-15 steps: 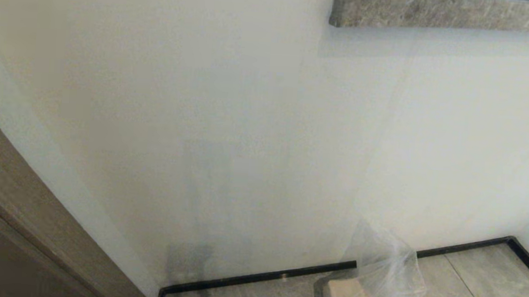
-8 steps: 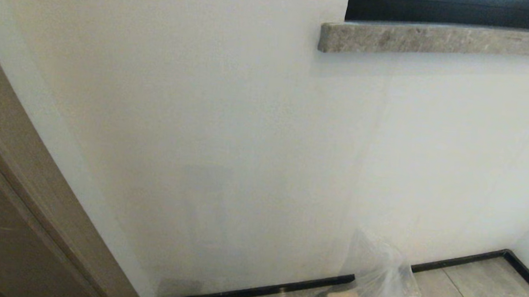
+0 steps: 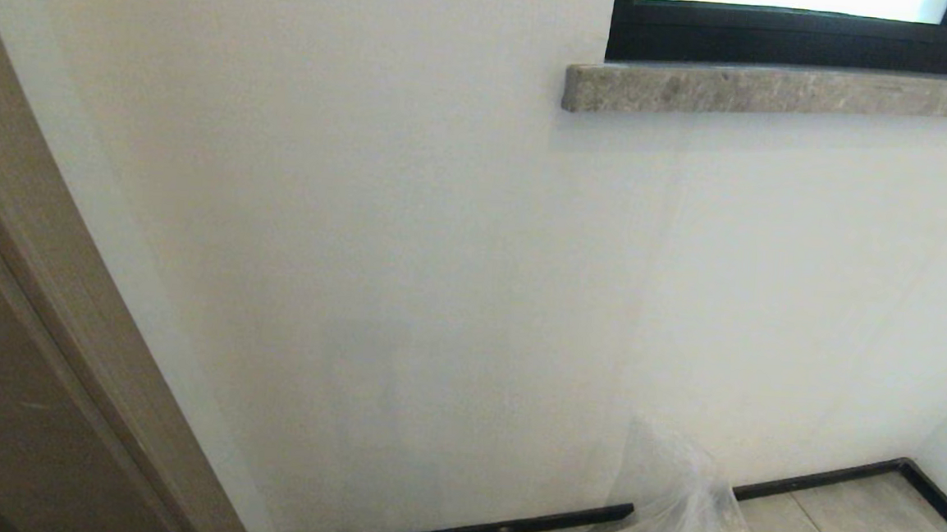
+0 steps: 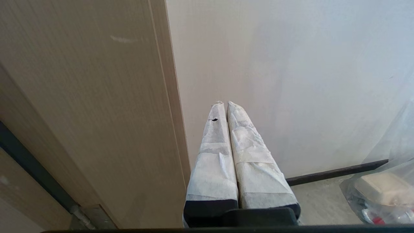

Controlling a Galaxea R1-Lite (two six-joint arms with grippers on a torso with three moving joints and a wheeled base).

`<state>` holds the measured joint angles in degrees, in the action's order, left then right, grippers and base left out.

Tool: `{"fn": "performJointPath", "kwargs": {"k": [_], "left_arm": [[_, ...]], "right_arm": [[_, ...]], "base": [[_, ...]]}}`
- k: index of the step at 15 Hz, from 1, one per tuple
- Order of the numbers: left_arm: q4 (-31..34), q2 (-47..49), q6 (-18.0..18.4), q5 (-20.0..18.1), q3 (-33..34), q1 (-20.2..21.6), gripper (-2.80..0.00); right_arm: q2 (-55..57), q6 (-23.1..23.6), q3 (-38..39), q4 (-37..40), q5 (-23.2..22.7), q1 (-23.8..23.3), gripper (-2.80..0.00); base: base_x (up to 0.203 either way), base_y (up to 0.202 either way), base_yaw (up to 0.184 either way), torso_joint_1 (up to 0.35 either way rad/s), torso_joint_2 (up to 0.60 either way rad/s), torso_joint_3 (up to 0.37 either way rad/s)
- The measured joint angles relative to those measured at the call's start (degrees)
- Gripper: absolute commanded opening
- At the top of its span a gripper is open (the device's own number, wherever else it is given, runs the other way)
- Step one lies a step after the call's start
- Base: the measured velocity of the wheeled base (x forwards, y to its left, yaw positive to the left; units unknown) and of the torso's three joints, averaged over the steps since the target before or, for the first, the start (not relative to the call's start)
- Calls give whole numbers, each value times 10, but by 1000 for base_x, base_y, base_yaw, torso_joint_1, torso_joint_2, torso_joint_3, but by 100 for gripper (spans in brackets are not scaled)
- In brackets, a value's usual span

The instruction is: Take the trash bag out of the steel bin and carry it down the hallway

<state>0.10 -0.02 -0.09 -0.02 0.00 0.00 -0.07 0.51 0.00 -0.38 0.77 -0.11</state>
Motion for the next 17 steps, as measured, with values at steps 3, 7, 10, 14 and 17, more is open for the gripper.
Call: {"fn": "performJointPath", "kwargs": {"k": [3,7,10,14,17], "left_arm": [[0,0,0,0,0,0,-280],[0,0,0,0,0,0,-280],[0,0,1,0,0,0,-280],[0,0,0,0,0,0,-280],[0,0,0,0,0,0,-280]], "right_arm": [[0,0,0,0,0,0,-280],[0,0,0,0,0,1,-280],[0,2,0,1,0,1,-280],[0,2,0,0,-1,0,-280],[0,0,0,0,0,1,-280]], "base": [[0,0,0,0,0,0],[0,0,0,0,0,0],[0,0,0,0,0,0],[0,0,0,0,0,0],[0,0,0,0,0,0]]}}
